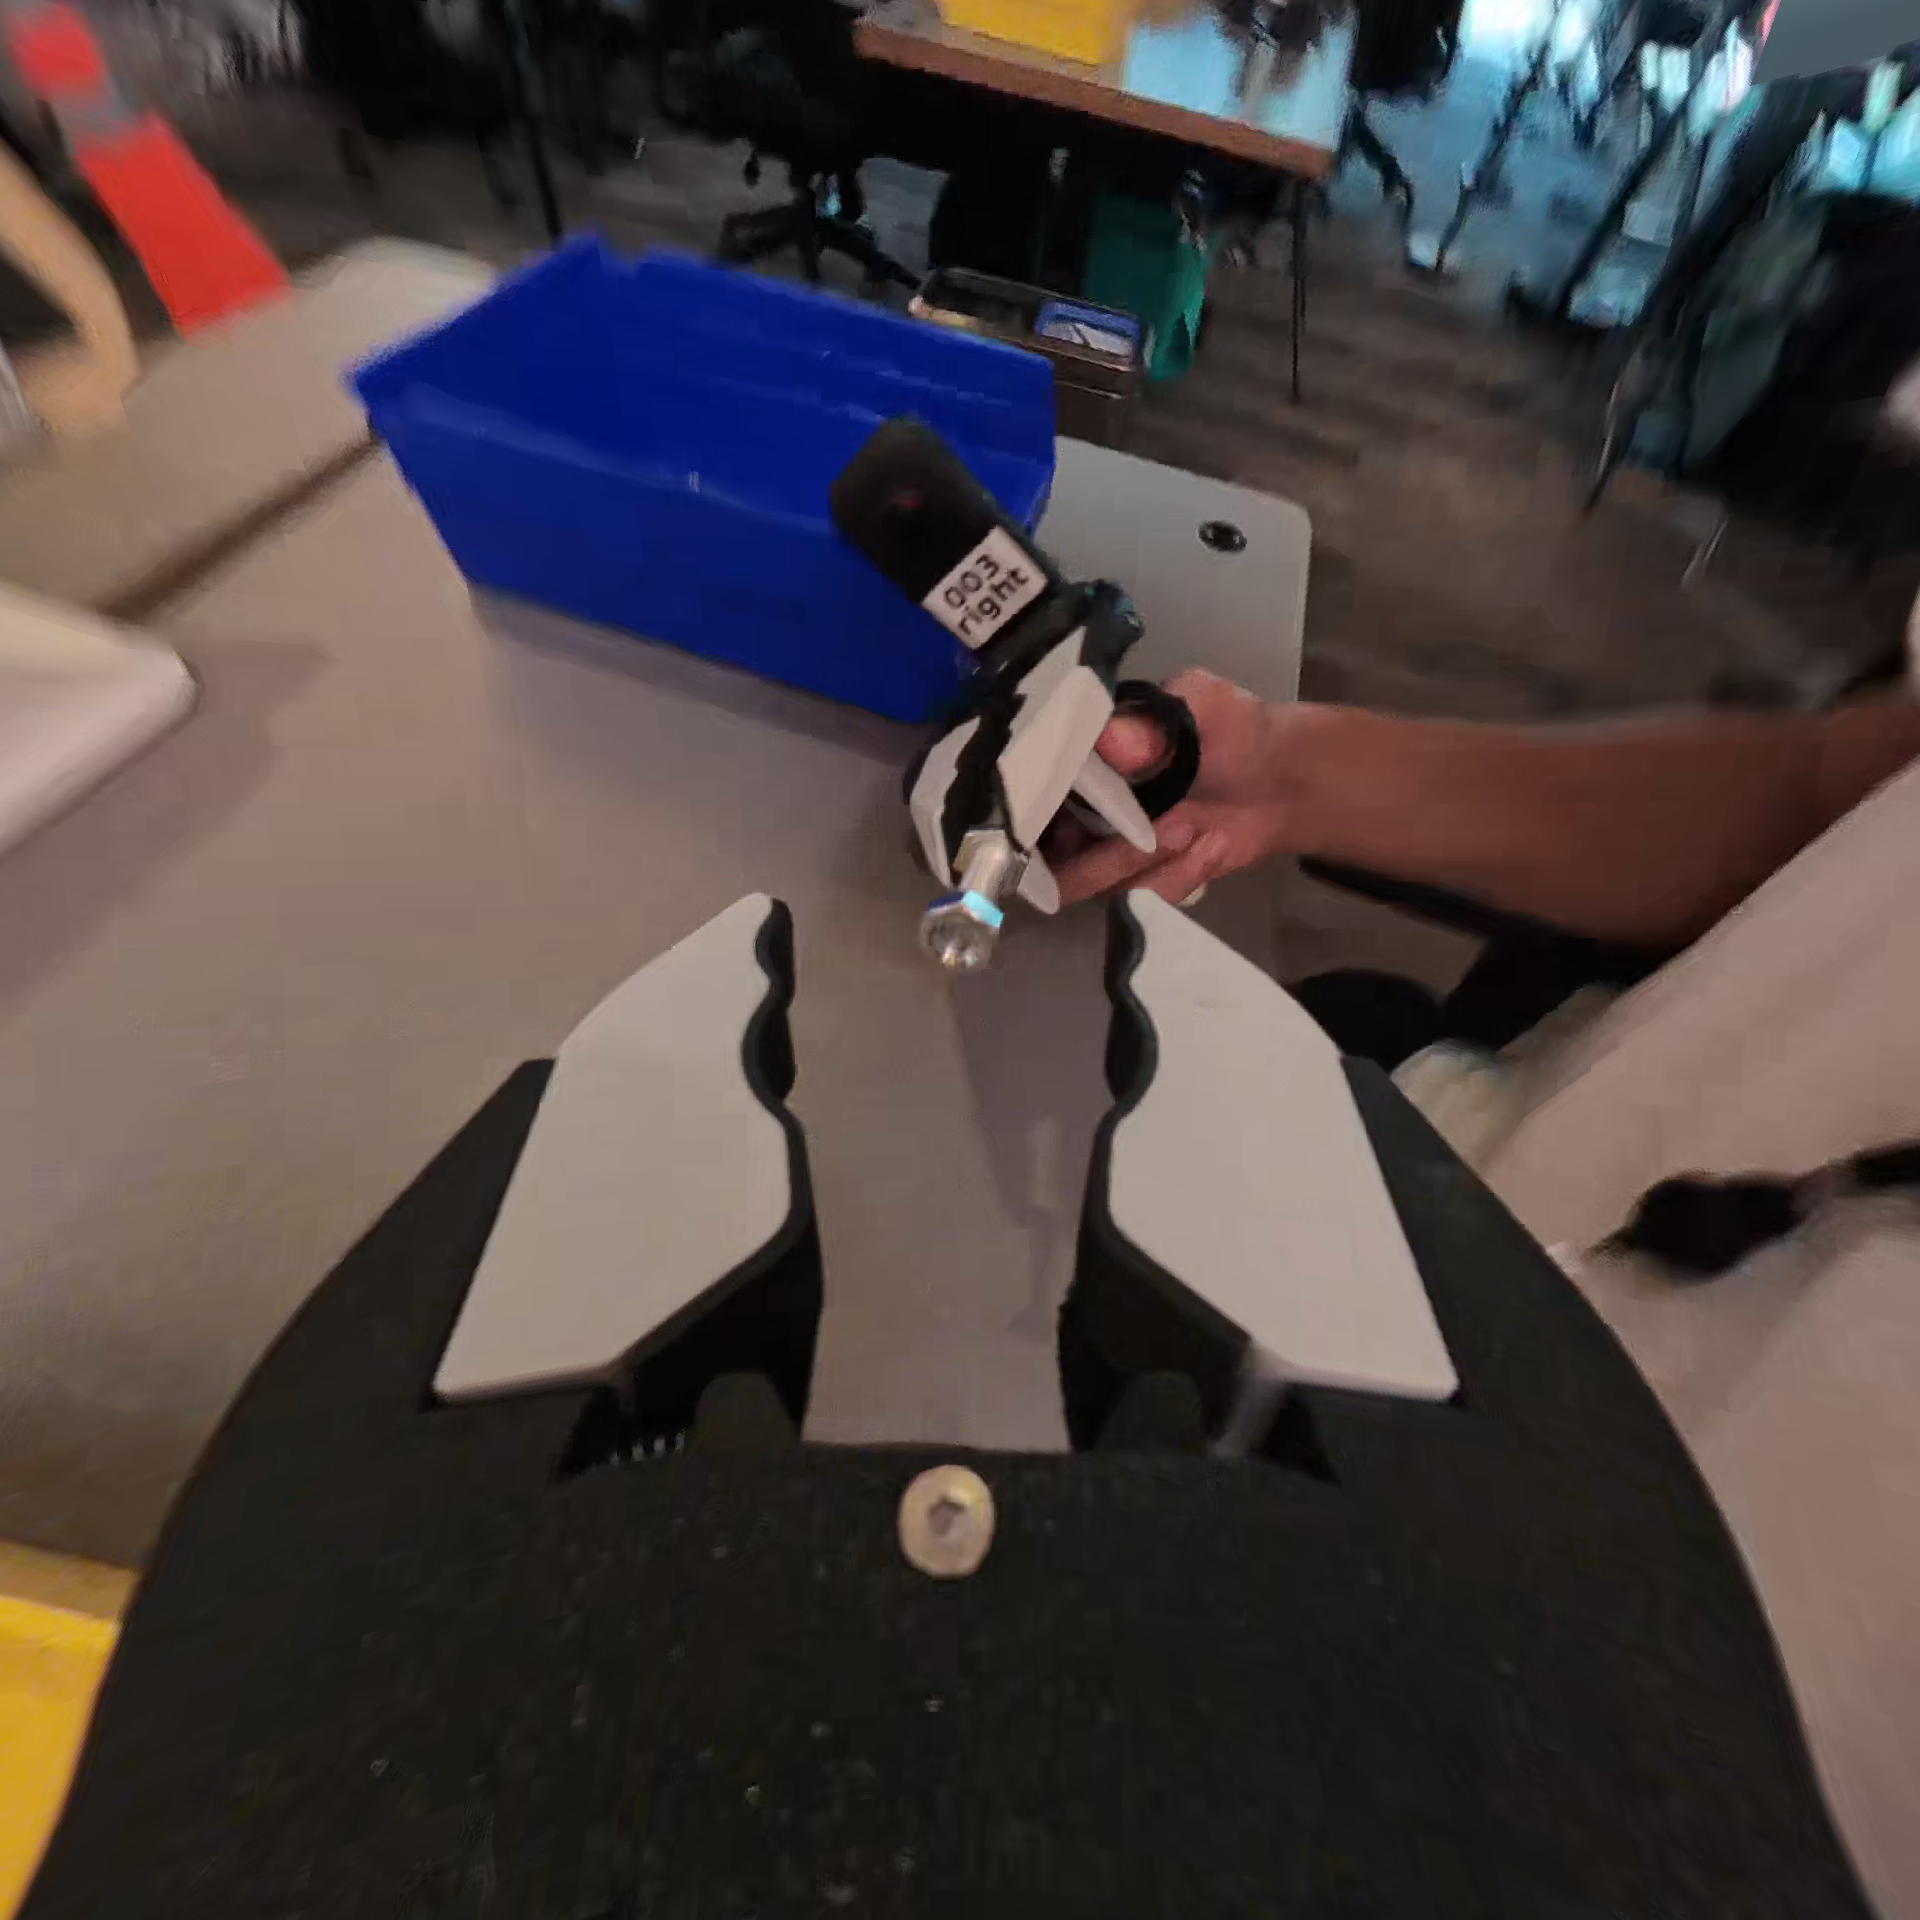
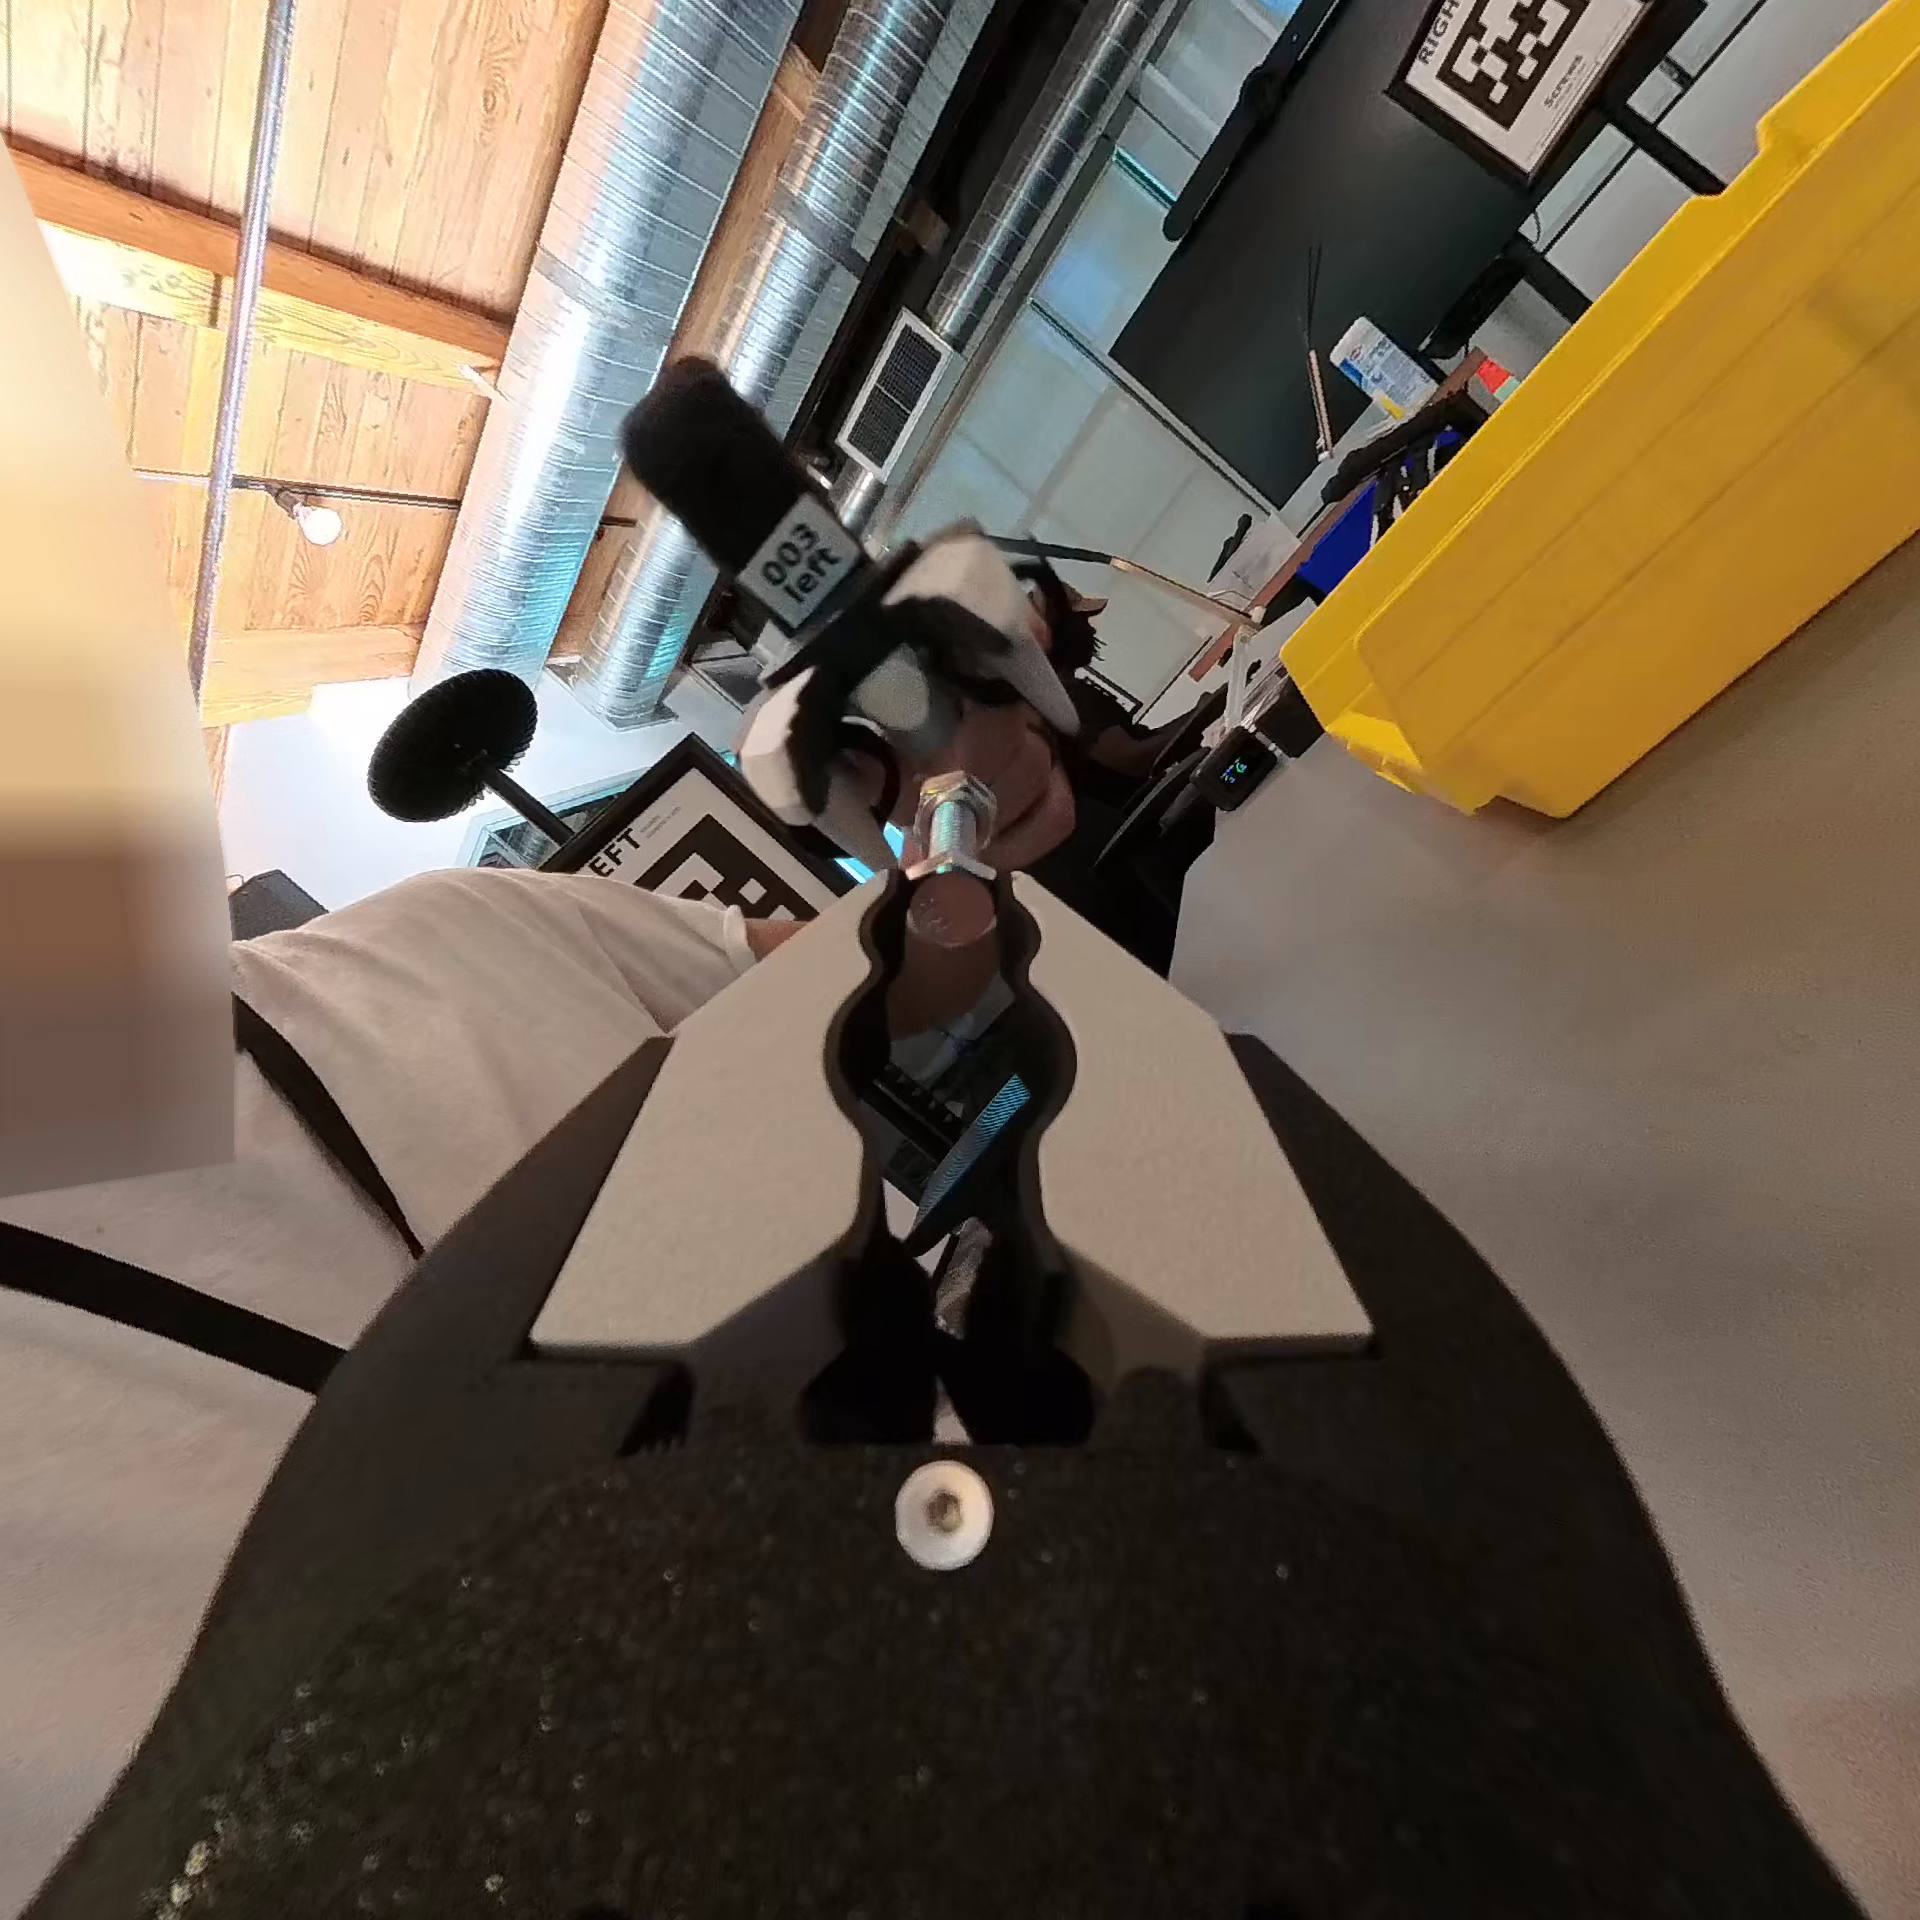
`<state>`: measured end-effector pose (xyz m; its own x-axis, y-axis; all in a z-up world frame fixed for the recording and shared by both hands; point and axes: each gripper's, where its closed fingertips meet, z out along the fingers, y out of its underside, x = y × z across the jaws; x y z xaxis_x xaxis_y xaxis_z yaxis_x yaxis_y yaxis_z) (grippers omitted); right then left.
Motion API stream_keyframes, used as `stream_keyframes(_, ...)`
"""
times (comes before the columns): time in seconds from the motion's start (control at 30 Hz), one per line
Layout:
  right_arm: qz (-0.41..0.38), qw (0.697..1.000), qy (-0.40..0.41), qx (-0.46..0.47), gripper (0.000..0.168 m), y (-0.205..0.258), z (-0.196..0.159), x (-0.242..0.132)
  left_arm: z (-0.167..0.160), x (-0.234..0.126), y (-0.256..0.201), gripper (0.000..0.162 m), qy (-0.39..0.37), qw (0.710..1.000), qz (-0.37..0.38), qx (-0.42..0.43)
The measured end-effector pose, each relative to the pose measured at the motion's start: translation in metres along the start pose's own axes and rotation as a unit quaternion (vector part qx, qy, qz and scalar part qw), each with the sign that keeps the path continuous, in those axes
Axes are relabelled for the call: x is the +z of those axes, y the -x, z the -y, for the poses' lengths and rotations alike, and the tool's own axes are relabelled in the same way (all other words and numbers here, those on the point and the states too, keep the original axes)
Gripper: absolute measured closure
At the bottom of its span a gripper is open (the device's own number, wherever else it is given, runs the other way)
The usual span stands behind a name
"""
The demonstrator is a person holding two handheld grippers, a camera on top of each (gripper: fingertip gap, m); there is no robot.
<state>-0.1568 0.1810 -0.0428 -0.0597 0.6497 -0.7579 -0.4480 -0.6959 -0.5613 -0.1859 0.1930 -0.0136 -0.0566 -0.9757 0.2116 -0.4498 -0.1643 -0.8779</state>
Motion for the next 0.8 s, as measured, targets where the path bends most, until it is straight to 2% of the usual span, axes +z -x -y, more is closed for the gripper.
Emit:
stream_keyframes(0.07,-0.003,1.0,0.003,-0.001,0.153,-0.001,-0.001,0.001,-0.014,0.007,0.01,0.111,0.016,0.988,0.014,-0.151)
stream_keyframes(0.13,-0.005,1.0,0.004,-0.001,0.152,-0.002,-0.001,0.001,-0.021,0.012,0.008,0.128,0.005,0.962,-0.012,-0.273)
stream_keyframes(0.2,-0.007,1.0,0.005,-0.001,0.152,-0.002,-0.002,0.001,-0.019,0.012,0.003,0.119,-0.032,0.935,-0.059,-0.349)
stream_keyframes(0.27,-0.009,1.0,0.007,-0.001,0.152,-0.003,-0.002,0.0,-0.021,0.011,0.003,0.117,-0.048,0.915,-0.074,-0.393)
stream_keyframes(0.47,-0.019,1.0,0.017,-0.004,0.152,-0.006,-0.006,0.003,-0.027,0.017,0.0,0.118,-0.037,0.896,-0.081,-0.435)
stream_keyframes(0.57,-0.023,0.999,0.022,-0.007,0.153,-0.007,-0.008,0.004,-0.032,0.021,0.0,0.126,-0.015,0.903,-0.066,-0.424)
stream_keyframes(0.67,-0.035,0.999,0.029,-0.008,0.153,-0.01,-0.01,0.004,-0.031,0.021,-0.003,0.145,-0.007,0.904,-0.083,-0.419)
stream_keyframes(0.73,-0.031,0.999,0.029,-0.005,0.153,-0.01,-0.011,0.005,-0.032,0.02,-0.005,0.145,0.004,0.917,-0.093,-0.387)
stream_keyframes(0.8,-0.024,0.999,0.028,-0.004,0.152,-0.007,-0.011,0.006,-0.032,0.019,-0.007,0.145,0.016,0.944,-0.099,-0.314)
